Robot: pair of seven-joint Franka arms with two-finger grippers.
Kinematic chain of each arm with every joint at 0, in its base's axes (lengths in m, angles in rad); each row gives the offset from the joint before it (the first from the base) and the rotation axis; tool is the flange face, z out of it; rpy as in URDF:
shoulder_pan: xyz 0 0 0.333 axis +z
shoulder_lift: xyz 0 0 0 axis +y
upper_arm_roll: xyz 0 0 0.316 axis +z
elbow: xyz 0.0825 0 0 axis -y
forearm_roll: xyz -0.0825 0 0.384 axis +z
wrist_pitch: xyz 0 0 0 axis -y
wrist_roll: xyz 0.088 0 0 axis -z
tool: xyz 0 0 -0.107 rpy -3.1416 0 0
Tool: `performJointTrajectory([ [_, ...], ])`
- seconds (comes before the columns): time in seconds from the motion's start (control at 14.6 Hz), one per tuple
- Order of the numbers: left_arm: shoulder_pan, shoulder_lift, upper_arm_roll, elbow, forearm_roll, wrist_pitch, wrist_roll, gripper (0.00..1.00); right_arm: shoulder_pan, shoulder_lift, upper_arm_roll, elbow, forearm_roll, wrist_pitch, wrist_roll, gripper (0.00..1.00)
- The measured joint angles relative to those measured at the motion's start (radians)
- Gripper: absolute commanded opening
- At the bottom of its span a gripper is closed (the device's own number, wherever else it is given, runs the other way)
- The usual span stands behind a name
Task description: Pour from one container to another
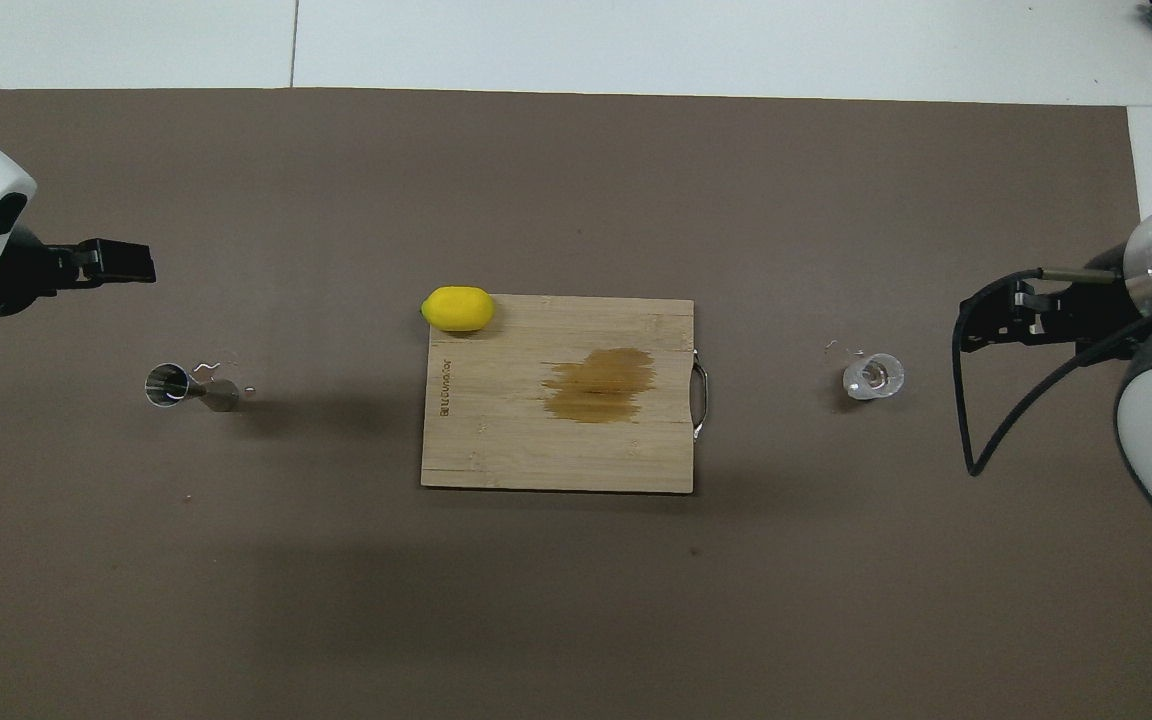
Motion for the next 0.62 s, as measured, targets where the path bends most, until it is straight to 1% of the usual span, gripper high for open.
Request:
performJointTrajectory([
  [0.21,-0.005,0.000,-0.006,-0.020,0.000,0.043,0.001,1.00,0.000,0.000,0.000,0.000,0.000,0.000,0.000,1.00],
  [0.62,-0.006,-0.001,-0.008,-0.020,0.000,0.045,0.001,1.00,0.000,0.000,0.000,0.000,0.000,0.000,0.000,1.00],
])
